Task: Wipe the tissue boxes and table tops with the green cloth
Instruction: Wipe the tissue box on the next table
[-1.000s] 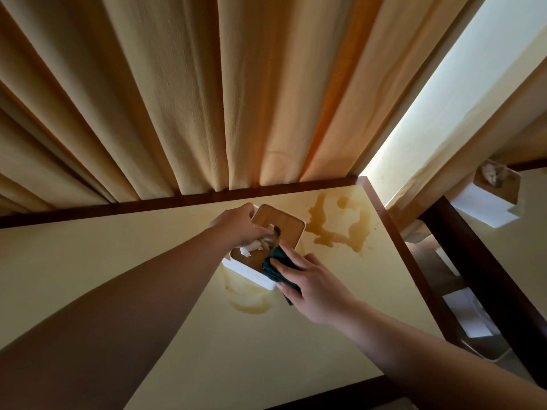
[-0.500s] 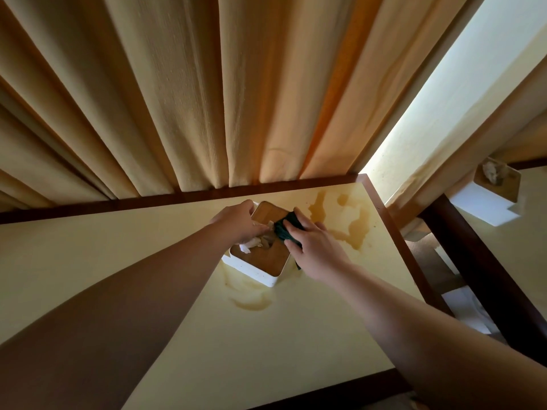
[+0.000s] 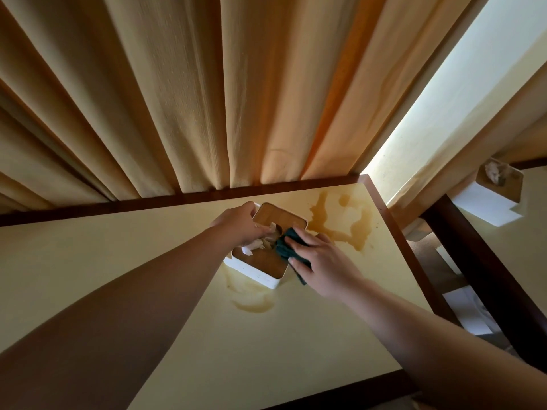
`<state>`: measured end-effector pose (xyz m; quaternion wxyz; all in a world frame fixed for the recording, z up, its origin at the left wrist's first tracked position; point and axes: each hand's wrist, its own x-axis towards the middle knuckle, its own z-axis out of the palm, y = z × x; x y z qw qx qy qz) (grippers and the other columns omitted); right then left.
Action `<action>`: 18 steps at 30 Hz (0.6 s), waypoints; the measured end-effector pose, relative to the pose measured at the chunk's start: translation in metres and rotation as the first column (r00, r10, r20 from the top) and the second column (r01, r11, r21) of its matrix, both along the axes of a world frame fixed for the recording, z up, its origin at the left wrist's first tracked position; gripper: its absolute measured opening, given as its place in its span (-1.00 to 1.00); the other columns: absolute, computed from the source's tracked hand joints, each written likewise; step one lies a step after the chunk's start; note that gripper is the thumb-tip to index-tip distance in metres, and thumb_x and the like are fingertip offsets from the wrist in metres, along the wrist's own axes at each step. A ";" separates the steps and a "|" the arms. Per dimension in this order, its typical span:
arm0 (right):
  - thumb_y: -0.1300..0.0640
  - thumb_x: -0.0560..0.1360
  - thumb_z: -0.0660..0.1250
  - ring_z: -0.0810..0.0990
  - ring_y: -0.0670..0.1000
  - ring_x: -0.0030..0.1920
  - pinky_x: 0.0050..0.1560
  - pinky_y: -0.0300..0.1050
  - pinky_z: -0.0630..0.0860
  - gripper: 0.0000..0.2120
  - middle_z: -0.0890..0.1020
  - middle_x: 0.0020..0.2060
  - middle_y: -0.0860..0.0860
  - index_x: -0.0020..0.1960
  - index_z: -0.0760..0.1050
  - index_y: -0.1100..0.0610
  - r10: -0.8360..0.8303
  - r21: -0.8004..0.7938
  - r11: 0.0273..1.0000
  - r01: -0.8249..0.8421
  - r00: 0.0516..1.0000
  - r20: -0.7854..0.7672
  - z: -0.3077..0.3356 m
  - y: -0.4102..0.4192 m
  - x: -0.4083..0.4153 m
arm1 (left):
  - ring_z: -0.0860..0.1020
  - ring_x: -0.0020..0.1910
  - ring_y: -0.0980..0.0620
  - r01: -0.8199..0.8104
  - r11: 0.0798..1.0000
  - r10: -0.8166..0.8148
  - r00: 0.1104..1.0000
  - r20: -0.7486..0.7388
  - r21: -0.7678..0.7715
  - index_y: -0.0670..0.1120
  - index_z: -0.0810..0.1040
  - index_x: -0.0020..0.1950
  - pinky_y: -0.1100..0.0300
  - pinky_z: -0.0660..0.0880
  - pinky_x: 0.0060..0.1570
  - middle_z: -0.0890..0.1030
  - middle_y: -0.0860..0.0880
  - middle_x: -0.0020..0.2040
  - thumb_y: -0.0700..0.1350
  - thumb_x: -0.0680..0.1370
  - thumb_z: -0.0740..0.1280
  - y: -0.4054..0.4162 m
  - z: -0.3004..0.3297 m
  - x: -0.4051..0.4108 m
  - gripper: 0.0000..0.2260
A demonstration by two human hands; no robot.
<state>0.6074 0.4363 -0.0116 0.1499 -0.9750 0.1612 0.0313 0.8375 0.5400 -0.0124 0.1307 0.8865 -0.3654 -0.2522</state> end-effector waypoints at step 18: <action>-0.16 0.72 0.04 0.27 0.19 0.45 0.43 0.14 0.36 -0.51 0.01 0.69 -0.07 0.64 0.14 -0.27 -0.060 -0.056 0.997 0.049 0.977 -0.207 0.026 -0.033 0.087 | 0.62 -0.15 -0.01 -0.018 1.000 0.019 0.996 -0.092 0.013 0.13 0.41 0.05 0.08 0.56 -0.27 0.64 0.01 -0.05 0.42 0.38 0.44 0.002 0.011 -0.004 -0.52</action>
